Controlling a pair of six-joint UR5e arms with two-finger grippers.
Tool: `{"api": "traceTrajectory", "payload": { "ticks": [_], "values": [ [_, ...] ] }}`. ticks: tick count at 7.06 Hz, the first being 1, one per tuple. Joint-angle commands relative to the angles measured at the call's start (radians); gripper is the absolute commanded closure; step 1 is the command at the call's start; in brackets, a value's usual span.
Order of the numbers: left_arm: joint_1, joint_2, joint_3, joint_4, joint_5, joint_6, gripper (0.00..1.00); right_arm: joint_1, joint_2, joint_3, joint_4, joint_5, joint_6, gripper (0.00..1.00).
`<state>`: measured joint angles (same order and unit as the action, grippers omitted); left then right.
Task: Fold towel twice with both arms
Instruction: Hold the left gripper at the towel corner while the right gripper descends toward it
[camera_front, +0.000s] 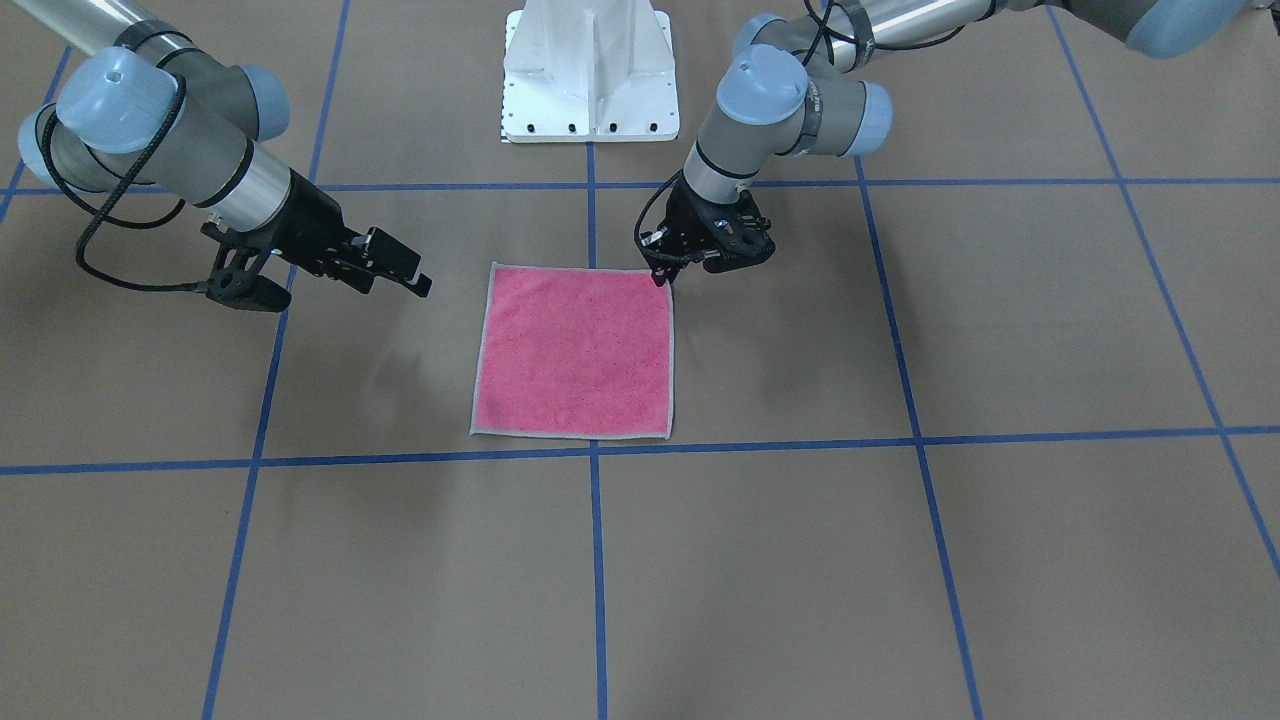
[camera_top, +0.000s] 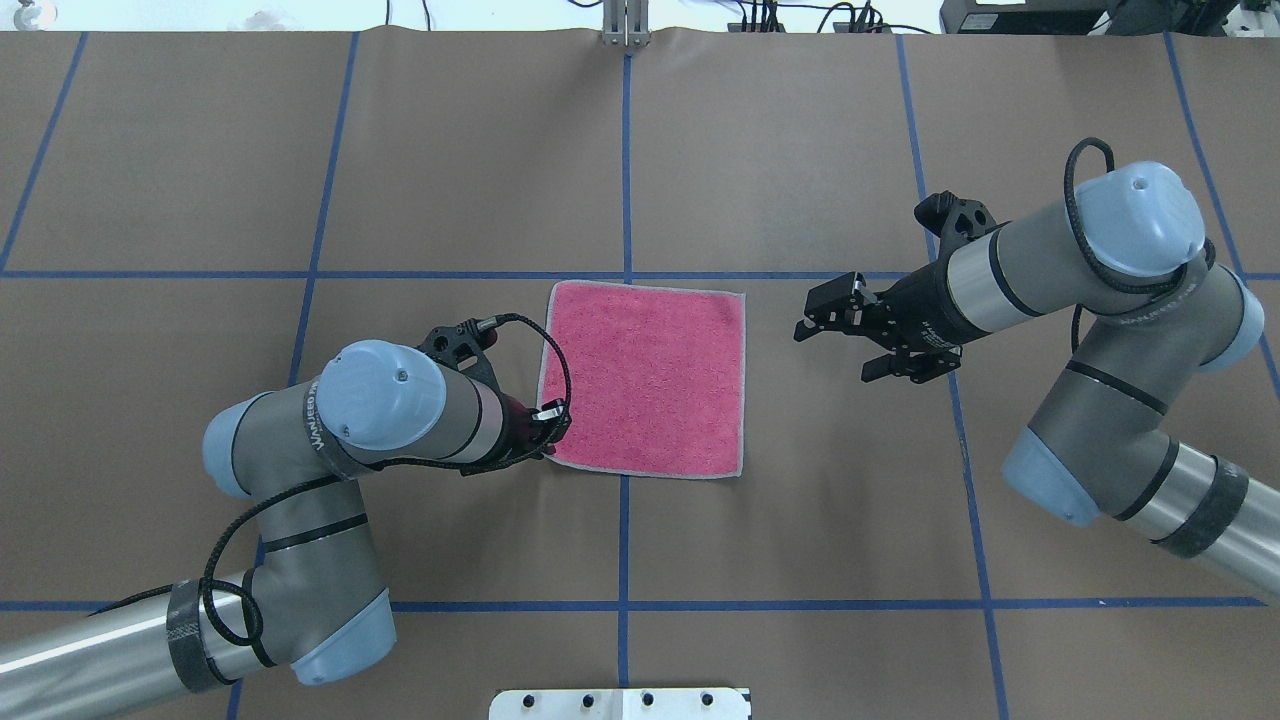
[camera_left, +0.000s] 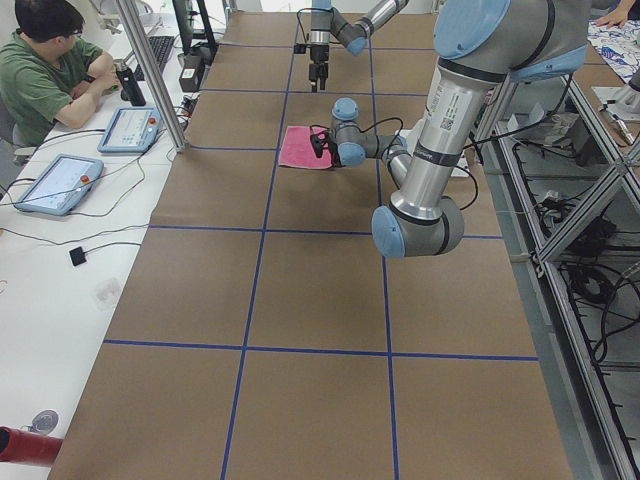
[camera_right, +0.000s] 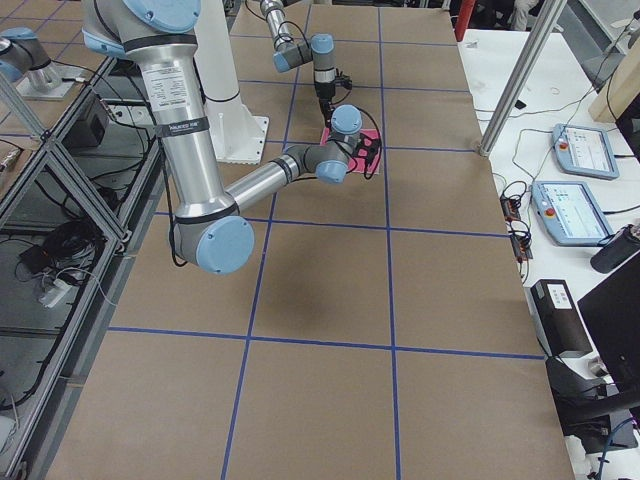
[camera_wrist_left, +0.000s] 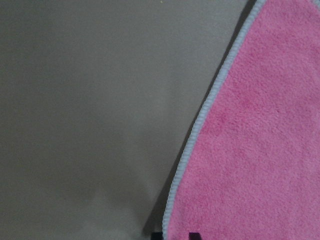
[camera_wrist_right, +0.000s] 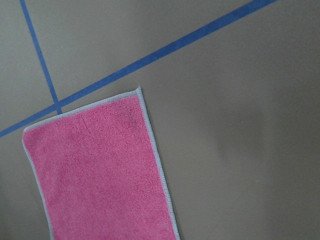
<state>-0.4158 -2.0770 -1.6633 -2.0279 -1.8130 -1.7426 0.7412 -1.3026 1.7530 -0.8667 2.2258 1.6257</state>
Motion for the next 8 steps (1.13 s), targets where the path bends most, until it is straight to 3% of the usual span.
{"api": "traceTrajectory", "payload": {
  "ticks": [1, 4, 8],
  "values": [
    [0.000, 0.000, -0.004, 0.000, 0.000, 0.000, 0.80, 0.000, -0.001, -0.001, 0.000, 0.000, -0.001, 0.01],
    [0.000, 0.000, -0.003, 0.000, -0.026, 0.000, 1.00, -0.029, 0.002, -0.003, 0.000, -0.011, 0.006, 0.01],
    [0.002, -0.002, 0.000, 0.000, -0.026, 0.000, 1.00, -0.146, 0.071, -0.018, -0.014, -0.132, 0.046, 0.01]
  ]
}}
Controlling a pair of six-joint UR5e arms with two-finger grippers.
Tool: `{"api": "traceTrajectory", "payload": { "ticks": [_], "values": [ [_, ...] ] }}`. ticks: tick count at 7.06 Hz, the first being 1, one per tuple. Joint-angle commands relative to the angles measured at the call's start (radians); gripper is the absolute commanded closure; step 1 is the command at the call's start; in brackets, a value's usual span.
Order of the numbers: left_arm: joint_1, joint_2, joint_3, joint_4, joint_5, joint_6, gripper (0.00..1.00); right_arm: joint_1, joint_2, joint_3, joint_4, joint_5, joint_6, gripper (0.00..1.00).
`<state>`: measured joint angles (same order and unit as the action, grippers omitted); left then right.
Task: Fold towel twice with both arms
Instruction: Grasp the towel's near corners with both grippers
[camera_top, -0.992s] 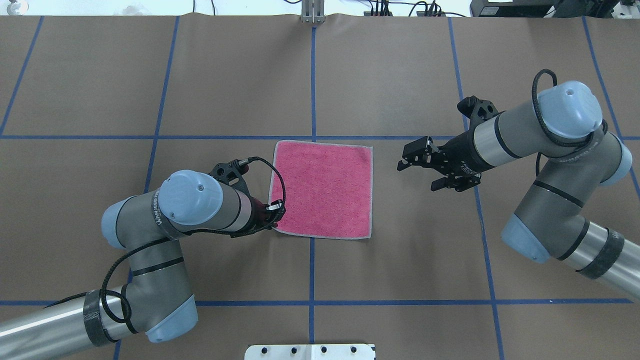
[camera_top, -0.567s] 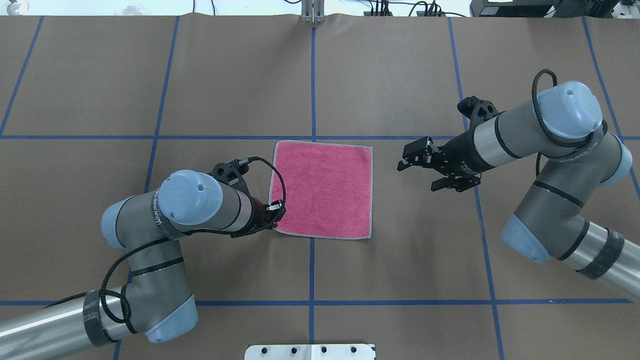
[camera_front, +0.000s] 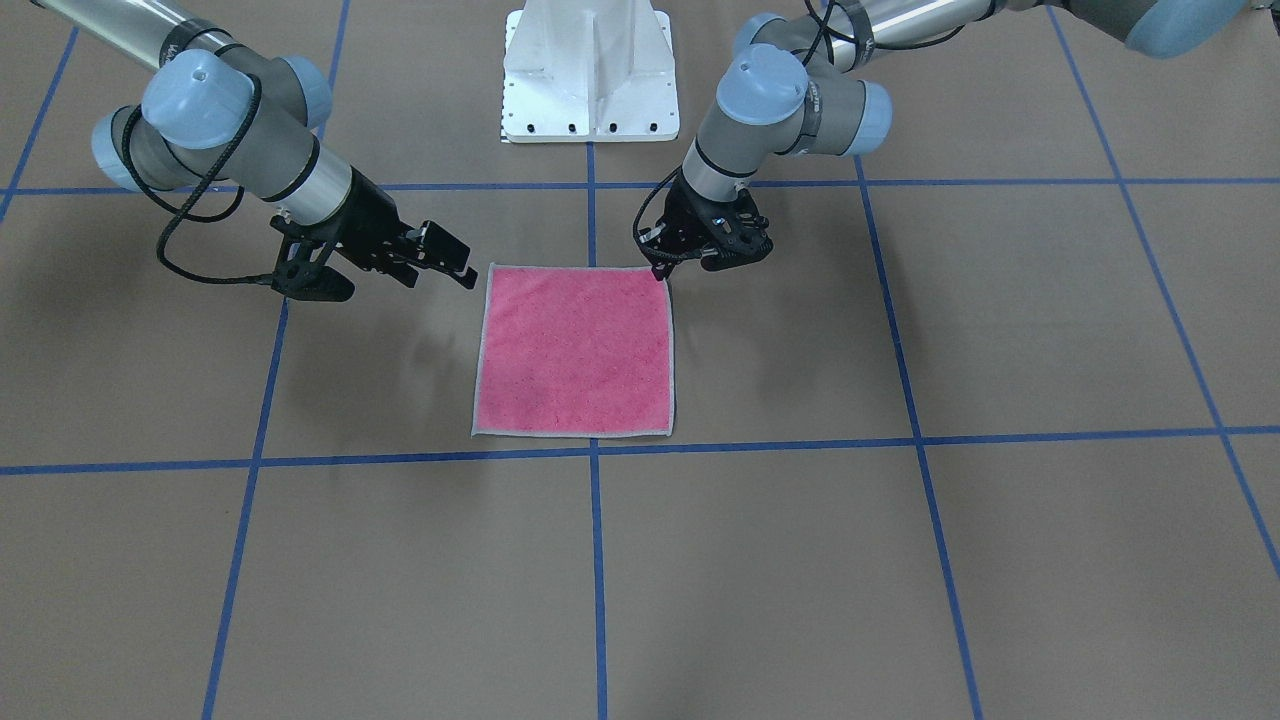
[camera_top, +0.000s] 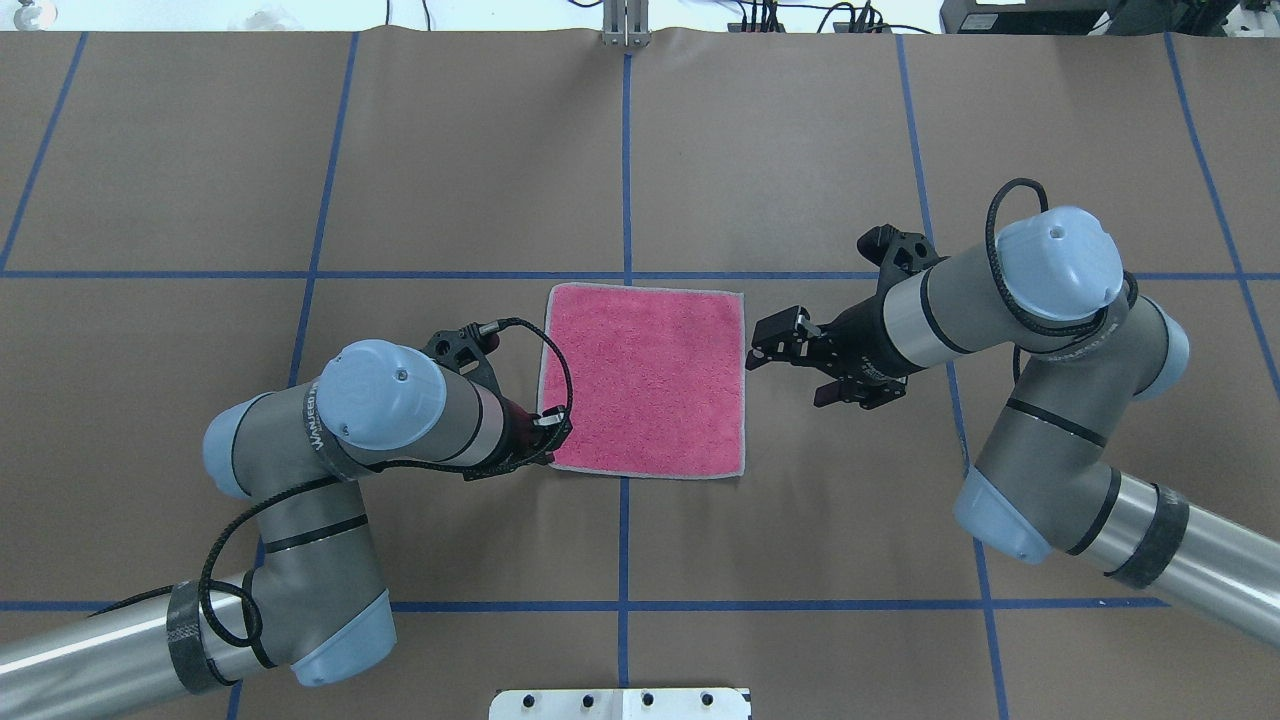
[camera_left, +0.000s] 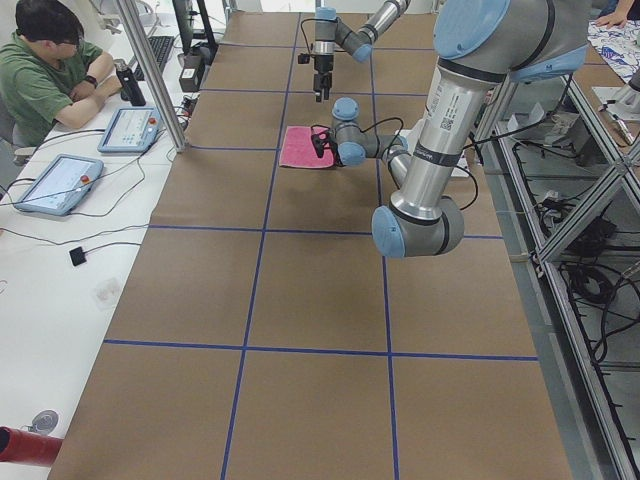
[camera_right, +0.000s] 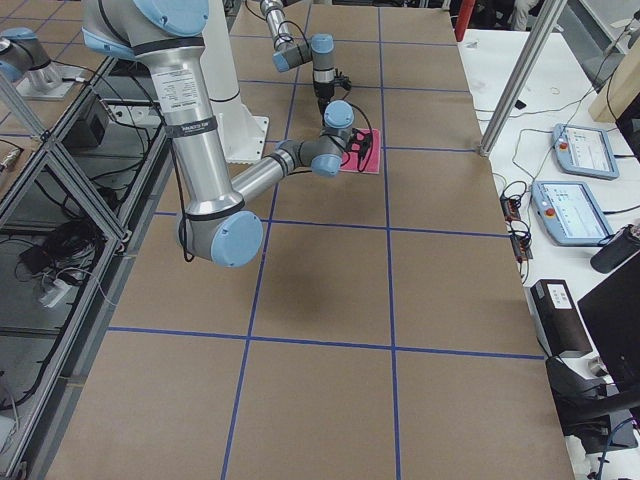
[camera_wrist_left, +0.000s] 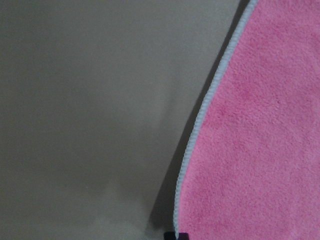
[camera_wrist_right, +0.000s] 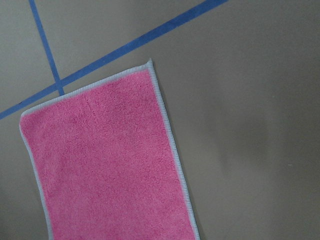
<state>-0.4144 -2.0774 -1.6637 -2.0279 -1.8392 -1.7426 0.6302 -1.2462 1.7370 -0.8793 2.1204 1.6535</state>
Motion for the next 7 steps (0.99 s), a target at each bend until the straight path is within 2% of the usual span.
{"api": "traceTrajectory", "payload": {
  "ticks": [1, 7],
  "values": [
    [0.000, -0.003, 0.002, 0.000, 0.000, 0.000, 1.00, -0.082, 0.034, -0.013, -0.004, -0.083, 0.025, 0.01],
    [0.000, -0.004, 0.002, 0.000, 0.000, 0.000, 1.00, -0.142, 0.028, -0.034, -0.072, -0.097, 0.023, 0.01]
  ]
}}
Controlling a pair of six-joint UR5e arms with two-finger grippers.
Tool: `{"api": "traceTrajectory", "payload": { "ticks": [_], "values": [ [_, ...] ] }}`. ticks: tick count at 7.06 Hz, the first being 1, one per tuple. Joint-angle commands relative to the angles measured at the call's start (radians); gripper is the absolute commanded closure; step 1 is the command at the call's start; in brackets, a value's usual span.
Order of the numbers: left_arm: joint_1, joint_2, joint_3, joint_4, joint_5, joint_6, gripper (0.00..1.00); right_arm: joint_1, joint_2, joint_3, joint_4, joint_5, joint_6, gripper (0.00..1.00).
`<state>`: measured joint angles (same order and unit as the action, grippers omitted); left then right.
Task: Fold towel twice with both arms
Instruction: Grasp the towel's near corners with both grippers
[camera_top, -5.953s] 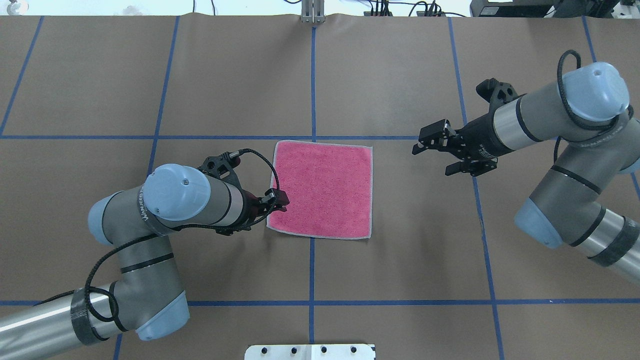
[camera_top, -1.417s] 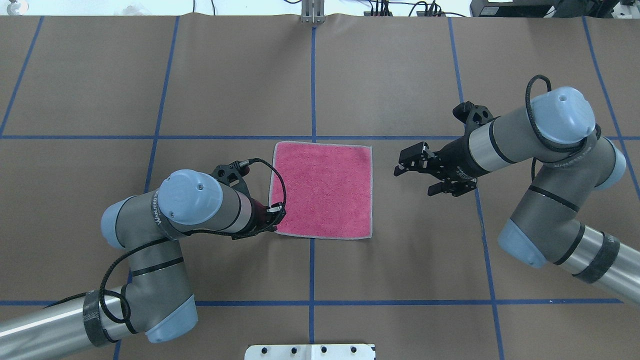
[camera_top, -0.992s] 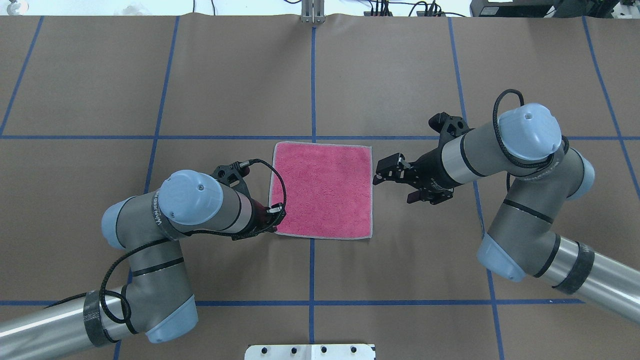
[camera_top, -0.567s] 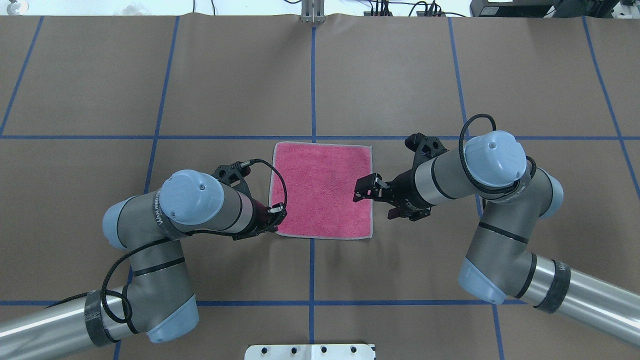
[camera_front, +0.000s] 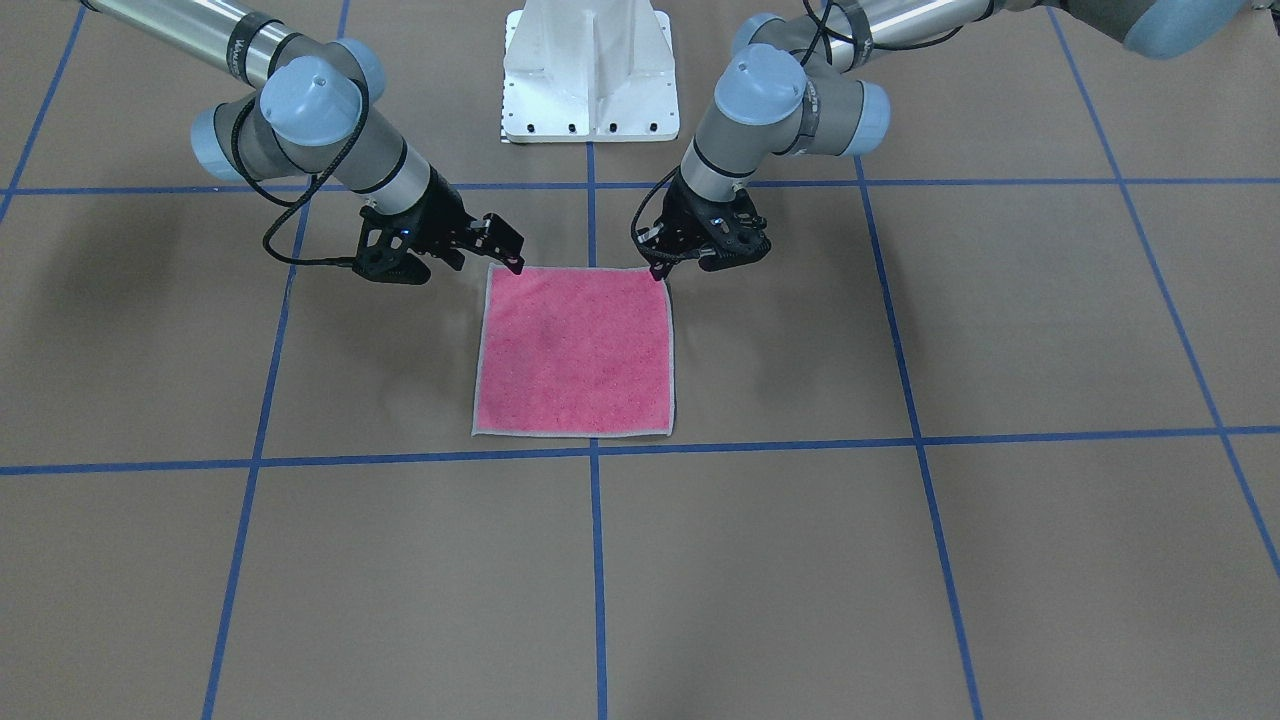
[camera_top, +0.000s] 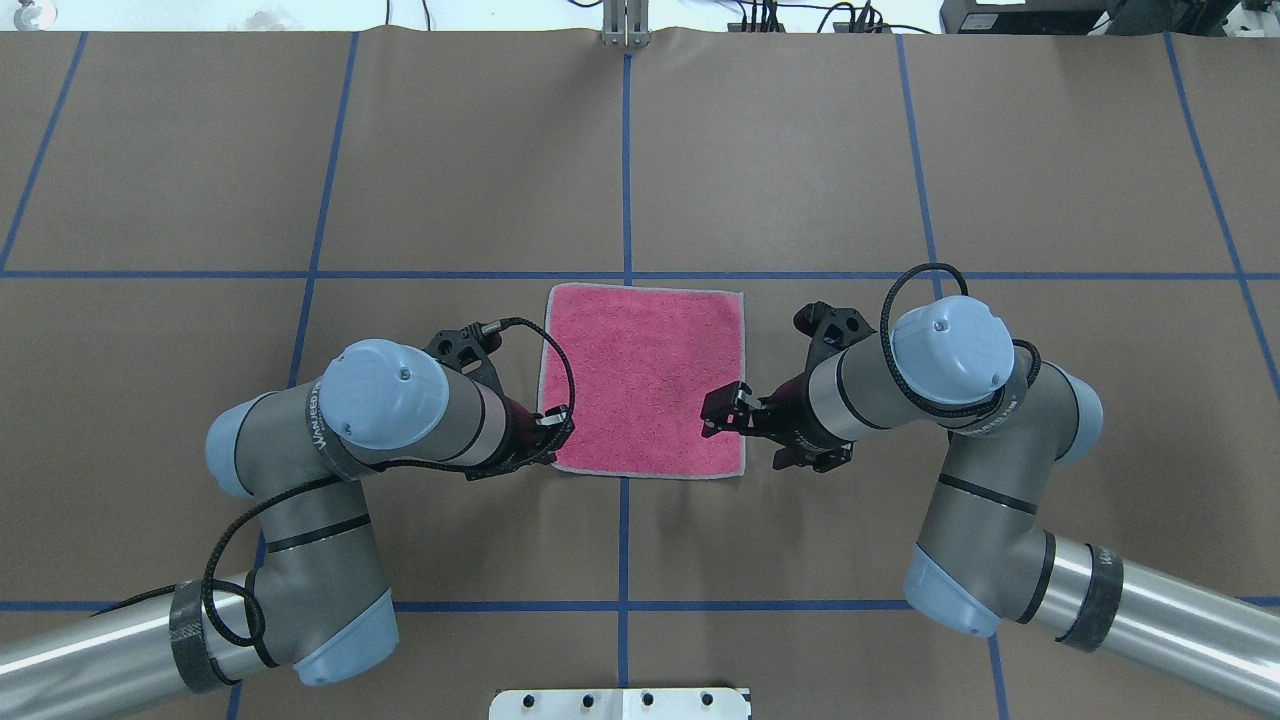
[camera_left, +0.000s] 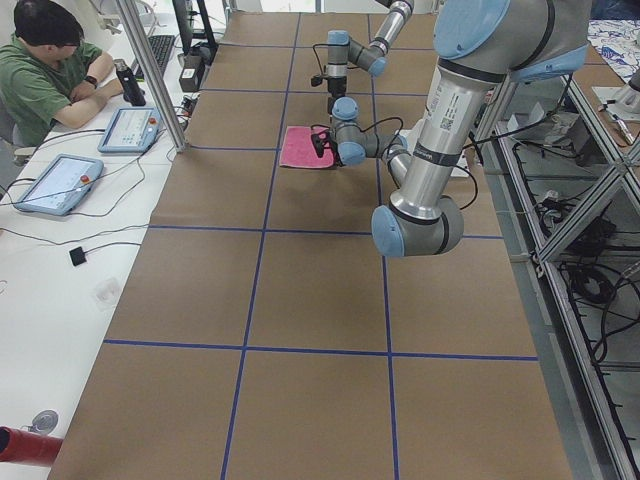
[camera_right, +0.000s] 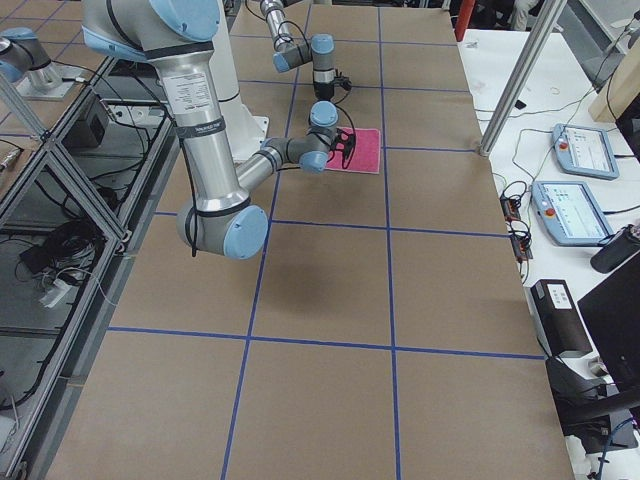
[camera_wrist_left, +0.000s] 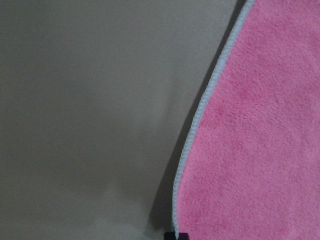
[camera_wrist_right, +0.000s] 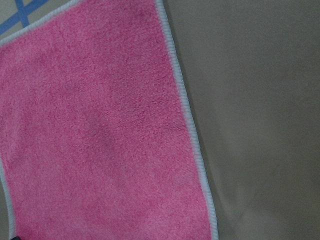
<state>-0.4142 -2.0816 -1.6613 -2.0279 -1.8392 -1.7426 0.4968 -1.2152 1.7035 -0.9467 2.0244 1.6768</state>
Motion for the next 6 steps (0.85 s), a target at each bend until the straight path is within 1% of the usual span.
{"api": "traceTrajectory", "payload": {
  "ticks": [1, 2, 3, 4, 6],
  "values": [
    [0.000, 0.000, 0.002, -0.002, 0.000, 0.002, 1.00, -0.018, 0.002, -0.001, -0.004, -0.003, 0.001, 0.01],
    [0.000, 0.000, 0.000, 0.000, 0.000, 0.002, 1.00, -0.026, 0.005, -0.010, -0.004, -0.006, 0.001, 0.03],
    [0.000, 0.000, 0.000, 0.000, 0.000, 0.002, 1.00, -0.026, 0.005, -0.016, -0.004, -0.006, 0.001, 0.10],
    [0.000, -0.002, 0.000, -0.002, 0.000, 0.002, 1.00, -0.026, 0.003, -0.021, -0.004, -0.006, 0.001, 0.20],
    [0.000, -0.005, 0.000, -0.002, 0.000, 0.002, 1.00, -0.026, 0.005, -0.025, 0.000, -0.007, 0.001, 0.57]
  ]
}}
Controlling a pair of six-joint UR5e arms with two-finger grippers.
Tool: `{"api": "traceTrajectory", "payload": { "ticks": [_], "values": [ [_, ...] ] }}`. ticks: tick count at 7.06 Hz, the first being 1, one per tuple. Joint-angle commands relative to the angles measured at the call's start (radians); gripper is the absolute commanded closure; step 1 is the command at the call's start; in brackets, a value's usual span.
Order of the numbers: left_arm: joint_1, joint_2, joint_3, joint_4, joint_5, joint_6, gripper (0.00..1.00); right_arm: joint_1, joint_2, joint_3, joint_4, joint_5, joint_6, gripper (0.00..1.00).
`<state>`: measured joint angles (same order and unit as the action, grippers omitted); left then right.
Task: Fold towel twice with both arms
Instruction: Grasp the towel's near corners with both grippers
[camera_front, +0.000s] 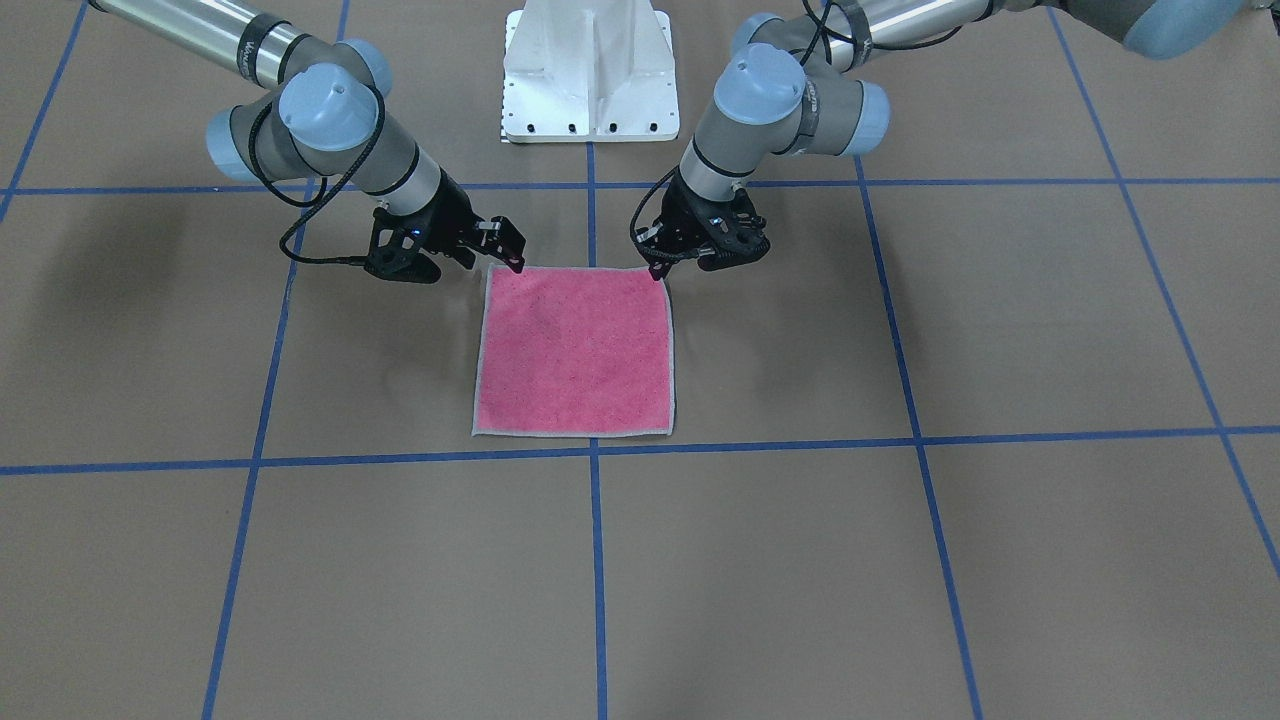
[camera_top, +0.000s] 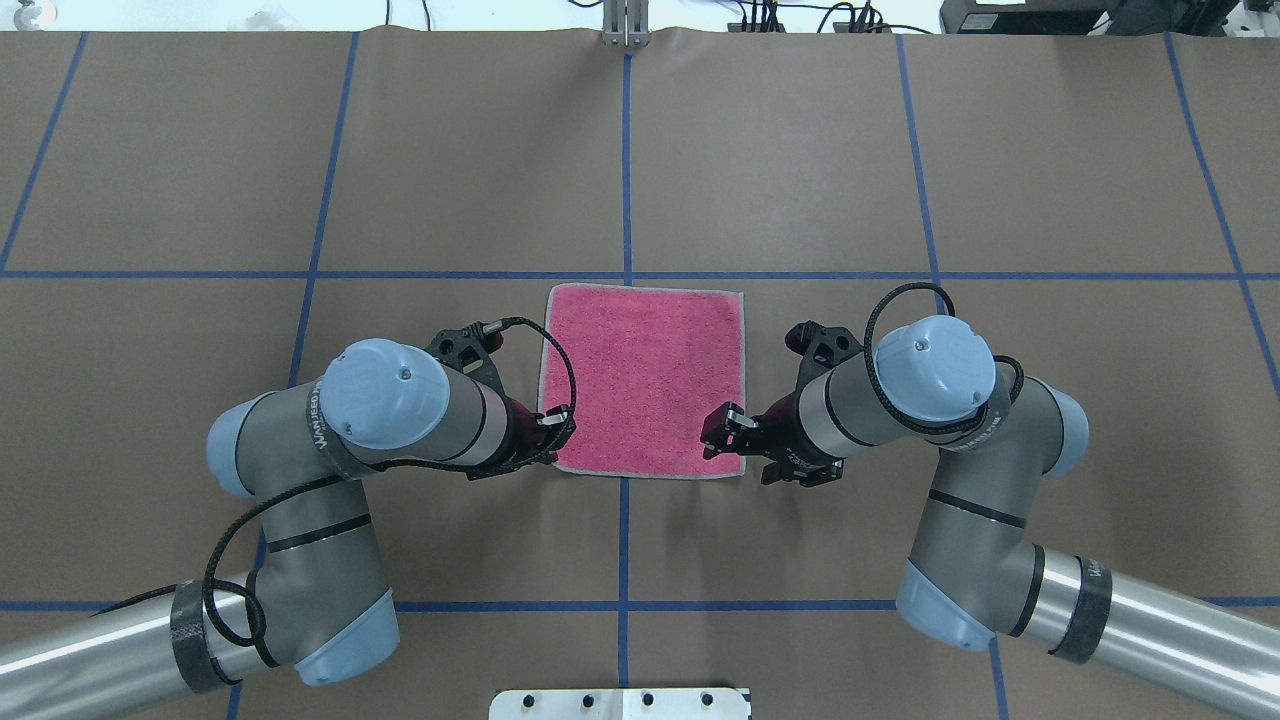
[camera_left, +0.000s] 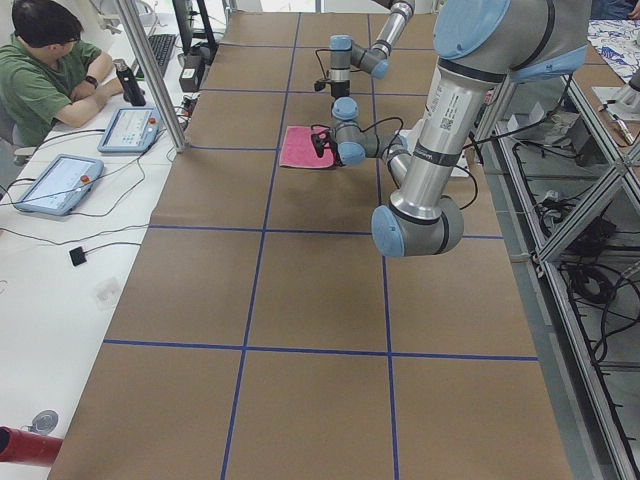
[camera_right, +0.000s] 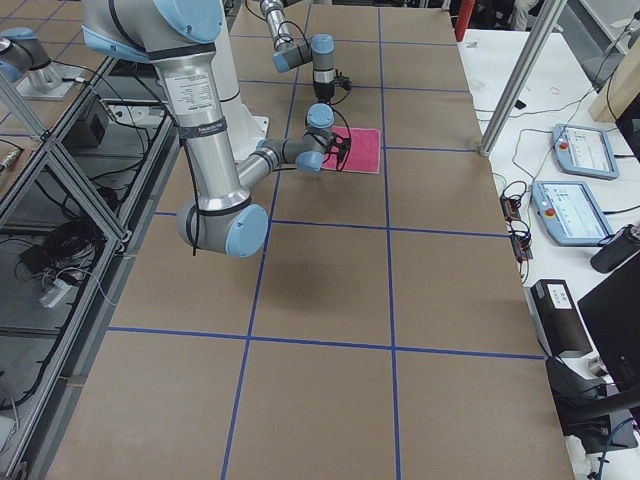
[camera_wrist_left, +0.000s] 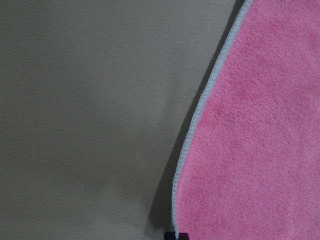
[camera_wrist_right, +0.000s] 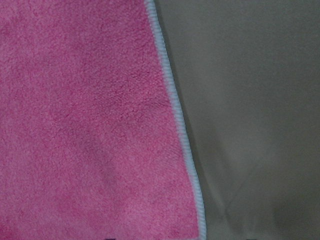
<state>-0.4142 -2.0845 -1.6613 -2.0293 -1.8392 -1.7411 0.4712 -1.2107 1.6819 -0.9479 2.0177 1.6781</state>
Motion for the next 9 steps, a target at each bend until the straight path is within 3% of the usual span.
{"api": "traceTrajectory", "payload": {
  "ticks": [1, 6, 8, 9],
  "values": [
    [0.000, -0.003, -0.002, 0.001, 0.000, 0.000, 1.00, 0.000, 0.002, -0.017, 0.003, -0.001, -0.001, 0.60],
    [0.000, -0.003, -0.003, 0.001, 0.000, 0.000, 1.00, 0.001, -0.003, -0.018, 0.006, -0.001, -0.009, 0.64],
    [0.000, -0.003, -0.003, 0.001, 0.000, -0.002, 1.00, 0.004, -0.010, -0.016, 0.009, -0.001, -0.008, 0.95],
    [0.000, -0.005, -0.006, 0.001, 0.000, -0.003, 1.00, 0.004, -0.009, -0.010, 0.011, -0.001, -0.003, 1.00]
  ]
}}
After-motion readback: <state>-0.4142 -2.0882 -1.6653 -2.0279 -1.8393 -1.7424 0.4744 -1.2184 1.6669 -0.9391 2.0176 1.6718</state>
